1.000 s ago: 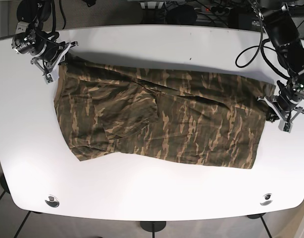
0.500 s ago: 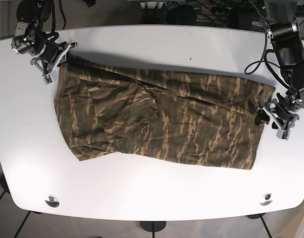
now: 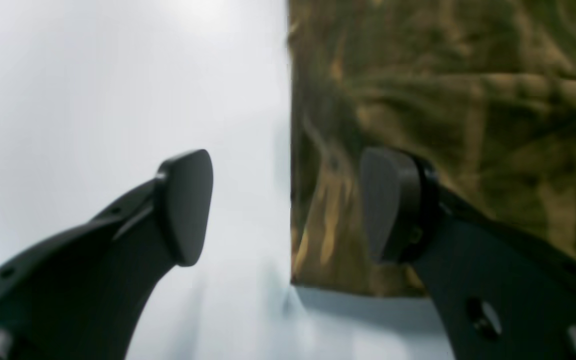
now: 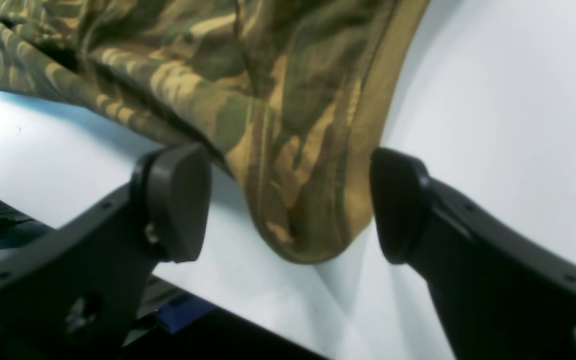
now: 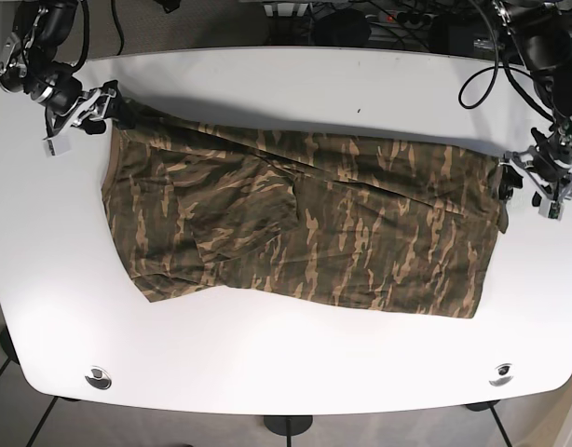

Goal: Fold the T-shirt properly
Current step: 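Regrasp the shirt edge with both grippers and pull it taut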

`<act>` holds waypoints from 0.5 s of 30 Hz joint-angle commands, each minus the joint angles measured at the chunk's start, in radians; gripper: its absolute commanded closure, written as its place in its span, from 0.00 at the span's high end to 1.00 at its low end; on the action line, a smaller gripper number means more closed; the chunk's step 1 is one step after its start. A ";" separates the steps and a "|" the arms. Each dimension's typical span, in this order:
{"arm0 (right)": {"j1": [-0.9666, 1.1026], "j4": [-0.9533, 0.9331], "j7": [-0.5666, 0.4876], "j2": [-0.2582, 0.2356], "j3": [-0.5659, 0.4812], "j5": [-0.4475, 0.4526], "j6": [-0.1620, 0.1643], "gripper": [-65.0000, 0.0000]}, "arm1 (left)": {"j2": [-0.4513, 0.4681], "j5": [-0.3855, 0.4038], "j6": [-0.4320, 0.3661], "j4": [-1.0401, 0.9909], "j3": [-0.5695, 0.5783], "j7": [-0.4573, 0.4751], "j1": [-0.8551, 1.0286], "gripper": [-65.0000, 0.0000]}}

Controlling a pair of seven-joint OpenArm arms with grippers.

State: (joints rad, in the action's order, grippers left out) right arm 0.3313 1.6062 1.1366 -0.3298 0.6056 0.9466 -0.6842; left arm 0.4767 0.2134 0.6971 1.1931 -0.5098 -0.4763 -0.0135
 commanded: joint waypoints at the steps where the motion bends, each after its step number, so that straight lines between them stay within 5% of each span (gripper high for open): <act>1: -0.007 0.012 -0.013 -0.012 -0.033 -0.022 -0.009 0.71 | 0.007 0.016 0.001 0.014 -0.008 0.024 -0.016 0.66; 3: -0.010 0.013 -0.013 0.025 -0.043 -0.077 -0.009 0.66 | -0.005 0.016 0.001 -0.003 -0.002 0.024 -0.015 0.61; 6: -0.013 0.013 -0.022 0.053 -0.043 -0.143 -0.009 0.22 | -0.006 0.016 0.001 -0.063 0.010 0.024 -0.015 0.36; 8: -0.011 0.013 -0.030 0.053 -0.043 -0.145 -0.009 0.03 | -0.005 0.016 0.001 -0.074 0.007 0.024 -0.015 0.13; 9: -0.010 0.013 -0.030 0.053 -0.043 -0.146 -0.009 0.04 | -0.003 0.016 0.001 -0.072 0.006 0.024 -0.015 0.00; 15: -0.002 0.013 0.049 0.044 0.060 -0.148 -0.014 0.03 | 0.001 0.016 0.001 -0.035 -0.066 0.020 0.063 0.00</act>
State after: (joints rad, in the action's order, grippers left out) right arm 0.3309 1.6062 1.2148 -0.2634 0.6582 0.7967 -0.6998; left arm 0.4500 0.2432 0.7158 1.1488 -0.5686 -0.4553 0.0711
